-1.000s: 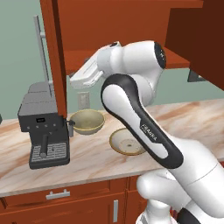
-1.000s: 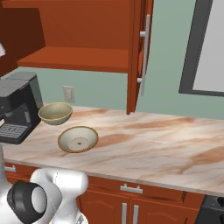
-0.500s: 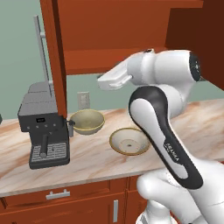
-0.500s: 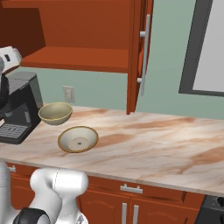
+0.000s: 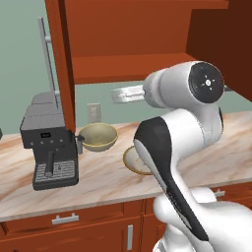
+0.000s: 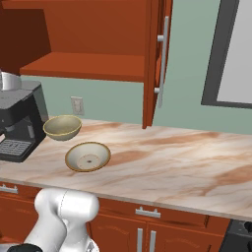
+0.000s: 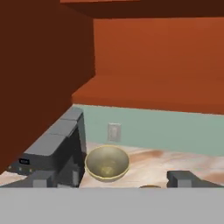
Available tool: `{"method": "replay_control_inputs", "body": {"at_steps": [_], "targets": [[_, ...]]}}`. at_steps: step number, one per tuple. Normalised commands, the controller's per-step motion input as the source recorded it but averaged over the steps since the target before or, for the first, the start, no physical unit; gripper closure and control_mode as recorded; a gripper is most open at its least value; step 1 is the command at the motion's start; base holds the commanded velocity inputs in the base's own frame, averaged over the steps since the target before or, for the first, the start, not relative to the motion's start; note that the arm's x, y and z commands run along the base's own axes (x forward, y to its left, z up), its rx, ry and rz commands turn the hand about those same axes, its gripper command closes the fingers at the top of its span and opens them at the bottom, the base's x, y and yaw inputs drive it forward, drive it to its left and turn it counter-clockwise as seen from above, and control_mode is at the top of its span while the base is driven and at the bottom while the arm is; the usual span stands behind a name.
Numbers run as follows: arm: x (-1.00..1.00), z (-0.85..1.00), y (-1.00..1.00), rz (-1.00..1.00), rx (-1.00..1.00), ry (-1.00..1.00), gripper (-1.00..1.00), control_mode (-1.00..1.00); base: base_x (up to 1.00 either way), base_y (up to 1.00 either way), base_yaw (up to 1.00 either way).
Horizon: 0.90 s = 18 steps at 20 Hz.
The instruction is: Open the cabinet. Pick the bowls from the counter and place them in the cabinet. Then close the cabinet.
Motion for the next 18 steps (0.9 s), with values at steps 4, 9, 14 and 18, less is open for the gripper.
{"method": "replay_control_inputs", "body": {"at_steps": [4, 9, 14, 18], "targets": [[-0.30, 0.01, -0.98, -0.23, 0.17, 0.28, -1.00, -1.00, 0.00, 0.00, 0.00], [-0.12, -0.06, -0.65, -0.09, 0.10, 0.24, -1.00, -1.00, 0.00, 0.00, 0.00], [0.00, -0.31, 0.00, 0.00, 0.00, 0.22, -1.00, -1.00, 0.00, 0.00, 0.00], [0.00, -0.33, -0.01, 0.00, -0.01, 0.13, -1.00, -1.00, 0.00, 0.00, 0.00]]}}
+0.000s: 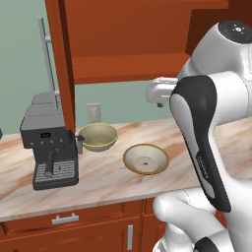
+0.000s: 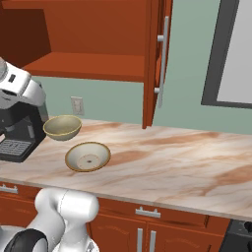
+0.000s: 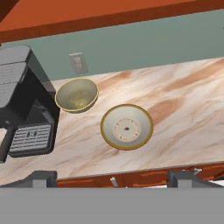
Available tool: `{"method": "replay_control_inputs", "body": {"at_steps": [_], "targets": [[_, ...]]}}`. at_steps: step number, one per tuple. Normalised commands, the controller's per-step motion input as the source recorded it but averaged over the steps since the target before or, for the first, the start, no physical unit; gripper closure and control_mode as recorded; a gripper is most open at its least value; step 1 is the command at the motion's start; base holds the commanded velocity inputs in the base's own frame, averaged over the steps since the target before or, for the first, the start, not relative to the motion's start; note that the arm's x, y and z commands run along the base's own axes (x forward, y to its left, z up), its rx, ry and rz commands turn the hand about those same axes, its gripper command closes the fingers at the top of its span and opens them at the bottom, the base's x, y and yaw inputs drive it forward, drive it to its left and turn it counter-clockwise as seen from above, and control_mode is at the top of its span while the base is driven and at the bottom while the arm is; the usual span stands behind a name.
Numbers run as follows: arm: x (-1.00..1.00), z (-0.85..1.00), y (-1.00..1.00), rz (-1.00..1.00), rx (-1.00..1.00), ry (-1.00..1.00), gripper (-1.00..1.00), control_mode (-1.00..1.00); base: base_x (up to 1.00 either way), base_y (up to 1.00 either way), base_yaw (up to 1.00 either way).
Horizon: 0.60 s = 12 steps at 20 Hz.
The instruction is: Open the cabinet. Pick the bowls from the counter and place them in the cabinet. Then close the cabinet.
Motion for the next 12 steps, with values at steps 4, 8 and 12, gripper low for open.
{"method": "replay_control_inputs", "body": {"at_steps": [4, 8, 12], "targets": [[0.00, -0.32, 0.00, 0.00, 0.00, 0.03, -1.00, -1.00, 0.00, 0.00, 0.00], [0.00, -0.52, 0.00, 0.00, 0.06, 0.01, -1.00, -1.00, 0.00, 0.00, 0.00], [0.02, -0.34, 0.00, 0.00, 0.08, 0.00, -1.00, -1.00, 0.00, 0.00, 0.00]]}}
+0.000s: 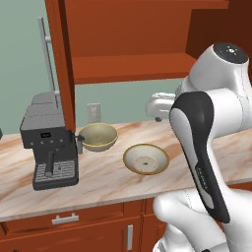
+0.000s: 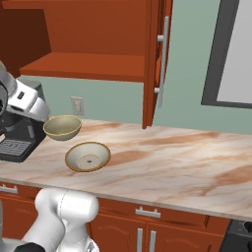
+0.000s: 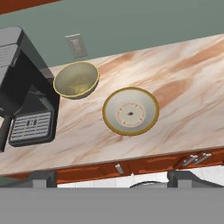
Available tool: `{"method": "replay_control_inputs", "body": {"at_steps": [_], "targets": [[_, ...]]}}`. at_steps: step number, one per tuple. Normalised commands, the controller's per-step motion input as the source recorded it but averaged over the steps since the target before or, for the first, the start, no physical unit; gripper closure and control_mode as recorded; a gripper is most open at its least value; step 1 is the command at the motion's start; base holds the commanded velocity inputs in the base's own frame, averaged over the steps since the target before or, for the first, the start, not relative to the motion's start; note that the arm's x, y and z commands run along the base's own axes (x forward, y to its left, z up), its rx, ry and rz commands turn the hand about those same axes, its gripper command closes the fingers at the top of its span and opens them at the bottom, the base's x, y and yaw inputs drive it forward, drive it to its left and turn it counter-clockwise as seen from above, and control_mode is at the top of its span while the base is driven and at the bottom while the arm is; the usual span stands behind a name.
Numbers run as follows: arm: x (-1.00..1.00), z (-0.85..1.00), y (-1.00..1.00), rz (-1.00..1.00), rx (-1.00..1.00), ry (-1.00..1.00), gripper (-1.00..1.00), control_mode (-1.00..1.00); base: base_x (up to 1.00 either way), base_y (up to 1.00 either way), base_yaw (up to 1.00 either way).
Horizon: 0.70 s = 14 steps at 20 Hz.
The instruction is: Open the cabinet. Pick the bowls from the counter and place them in the cabinet. Then close the cabinet.
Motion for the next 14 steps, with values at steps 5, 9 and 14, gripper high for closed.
{"method": "replay_control_inputs", "body": {"at_steps": [5, 9, 14], "targets": [[0.09, -0.29, 0.00, 0.00, 0.07, 0.01, -1.00, -1.00, 0.00, 0.00, 0.00], [0.08, -0.24, 0.00, 0.00, 0.02, 0.01, -1.00, -1.00, 0.00, 0.00, 0.00], [0.14, -0.24, 0.00, 0.00, 0.00, 0.00, -1.00, -1.00, 0.00, 0.00, 0.00]]}}
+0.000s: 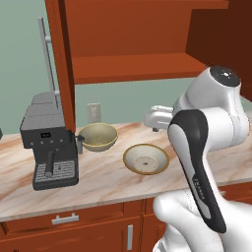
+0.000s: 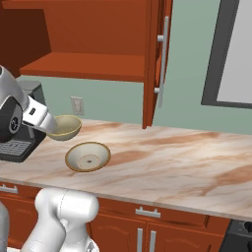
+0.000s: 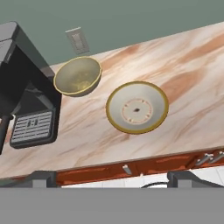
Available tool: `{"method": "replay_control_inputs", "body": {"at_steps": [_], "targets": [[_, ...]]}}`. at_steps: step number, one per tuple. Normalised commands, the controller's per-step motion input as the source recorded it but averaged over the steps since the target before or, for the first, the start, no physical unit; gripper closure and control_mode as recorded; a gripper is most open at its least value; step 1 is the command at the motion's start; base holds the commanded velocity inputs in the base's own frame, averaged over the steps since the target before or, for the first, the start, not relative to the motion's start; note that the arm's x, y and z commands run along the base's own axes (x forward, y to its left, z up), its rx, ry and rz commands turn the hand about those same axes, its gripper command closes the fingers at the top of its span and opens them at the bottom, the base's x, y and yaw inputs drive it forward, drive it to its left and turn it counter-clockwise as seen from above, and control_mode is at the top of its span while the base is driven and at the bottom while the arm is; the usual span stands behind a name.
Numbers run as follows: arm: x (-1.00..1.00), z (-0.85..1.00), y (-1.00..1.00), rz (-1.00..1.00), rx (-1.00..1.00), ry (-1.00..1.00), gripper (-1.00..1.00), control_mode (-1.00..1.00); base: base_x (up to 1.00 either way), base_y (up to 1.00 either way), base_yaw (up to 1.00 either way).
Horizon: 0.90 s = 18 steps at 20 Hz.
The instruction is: Open the cabinet. Pick the bowls from the counter and place them in the cabinet. Then close the cabinet.
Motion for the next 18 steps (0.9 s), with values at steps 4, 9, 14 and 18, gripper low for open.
{"method": "replay_control_inputs", "body": {"at_steps": [4, 9, 14, 18], "targets": [[0.22, -0.29, 0.00, 0.00, 0.00, 0.00, -1.00, -1.00, 0.00, 0.00, 0.00], [0.23, -0.27, 0.00, 0.00, 0.00, 0.00, -1.00, -1.00, 0.00, 0.00, 0.00], [0.21, -0.26, 0.00, 0.00, 0.01, 0.00, -1.00, -1.00, 0.00, 0.00, 0.00], [0.30, -0.26, 0.00, 0.00, 0.01, 0.00, -1.00, -1.00, 0.00, 0.00, 0.00]]}}
